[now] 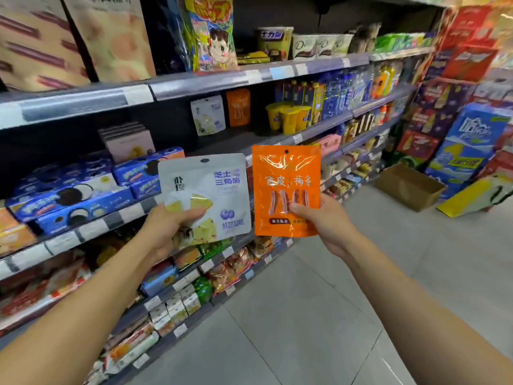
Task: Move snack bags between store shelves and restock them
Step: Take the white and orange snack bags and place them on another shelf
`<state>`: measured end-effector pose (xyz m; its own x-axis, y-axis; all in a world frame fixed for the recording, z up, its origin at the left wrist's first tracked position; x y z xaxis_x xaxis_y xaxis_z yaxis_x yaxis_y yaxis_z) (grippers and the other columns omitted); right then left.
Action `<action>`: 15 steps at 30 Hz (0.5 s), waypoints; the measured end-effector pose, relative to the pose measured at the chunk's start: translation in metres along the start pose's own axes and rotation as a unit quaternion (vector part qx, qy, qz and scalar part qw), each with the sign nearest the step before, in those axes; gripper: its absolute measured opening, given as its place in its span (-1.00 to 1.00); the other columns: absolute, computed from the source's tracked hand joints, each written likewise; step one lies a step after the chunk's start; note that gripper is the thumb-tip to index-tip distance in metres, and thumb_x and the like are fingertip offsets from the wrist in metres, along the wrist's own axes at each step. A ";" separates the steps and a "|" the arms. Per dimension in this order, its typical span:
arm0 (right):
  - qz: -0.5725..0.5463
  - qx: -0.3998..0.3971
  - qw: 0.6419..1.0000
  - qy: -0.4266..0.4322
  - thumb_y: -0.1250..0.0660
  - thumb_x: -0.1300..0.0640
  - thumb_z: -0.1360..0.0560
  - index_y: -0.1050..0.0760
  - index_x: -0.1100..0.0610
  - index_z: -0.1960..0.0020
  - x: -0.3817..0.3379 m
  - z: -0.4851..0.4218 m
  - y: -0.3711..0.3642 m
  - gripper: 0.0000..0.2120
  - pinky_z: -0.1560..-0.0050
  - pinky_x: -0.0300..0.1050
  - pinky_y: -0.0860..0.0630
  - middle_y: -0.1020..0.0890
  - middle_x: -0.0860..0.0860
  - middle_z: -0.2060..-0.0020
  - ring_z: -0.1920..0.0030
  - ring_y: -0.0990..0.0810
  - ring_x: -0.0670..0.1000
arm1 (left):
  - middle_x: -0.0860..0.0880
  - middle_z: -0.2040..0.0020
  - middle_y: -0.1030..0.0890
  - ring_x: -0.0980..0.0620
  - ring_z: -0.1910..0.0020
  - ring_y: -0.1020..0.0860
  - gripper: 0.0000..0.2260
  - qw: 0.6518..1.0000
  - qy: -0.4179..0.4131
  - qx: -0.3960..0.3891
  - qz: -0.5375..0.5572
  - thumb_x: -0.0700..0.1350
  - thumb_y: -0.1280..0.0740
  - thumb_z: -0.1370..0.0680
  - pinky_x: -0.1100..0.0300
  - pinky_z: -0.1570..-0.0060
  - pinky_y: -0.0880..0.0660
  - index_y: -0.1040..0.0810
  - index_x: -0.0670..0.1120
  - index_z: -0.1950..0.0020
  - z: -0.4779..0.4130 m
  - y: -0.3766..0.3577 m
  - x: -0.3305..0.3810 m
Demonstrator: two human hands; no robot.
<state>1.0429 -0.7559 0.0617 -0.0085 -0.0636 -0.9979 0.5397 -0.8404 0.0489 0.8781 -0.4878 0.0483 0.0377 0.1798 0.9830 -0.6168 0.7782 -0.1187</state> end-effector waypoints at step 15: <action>-0.001 -0.151 0.989 -0.003 -0.51 0.10 -0.44 -0.56 -0.01 -0.19 -0.004 -0.272 0.088 -0.65 -0.08 0.07 -0.60 -0.72 -0.02 -0.04 -0.03 -0.71 0.03 | 0.02 0.01 -0.74 0.04 0.05 -0.70 -0.60 0.981 -0.050 0.187 -0.033 -0.20 -0.57 -0.35 0.17 0.12 -0.60 -0.62 -0.02 -0.15 -0.146 -0.081 0.013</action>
<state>1.3195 -0.6836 0.0589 -0.0139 -0.0659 -0.9977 0.7659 -0.6422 0.0317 1.0429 -0.4608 0.0503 0.0217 0.0629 0.9978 -0.8610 0.5084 -0.0133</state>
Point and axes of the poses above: each hand's wrist, its own z-axis away from the middle knuckle, its own y-axis out of the back of the hand, x = y × z, the point moved 8 cm from there along -z, towards the middle knuckle
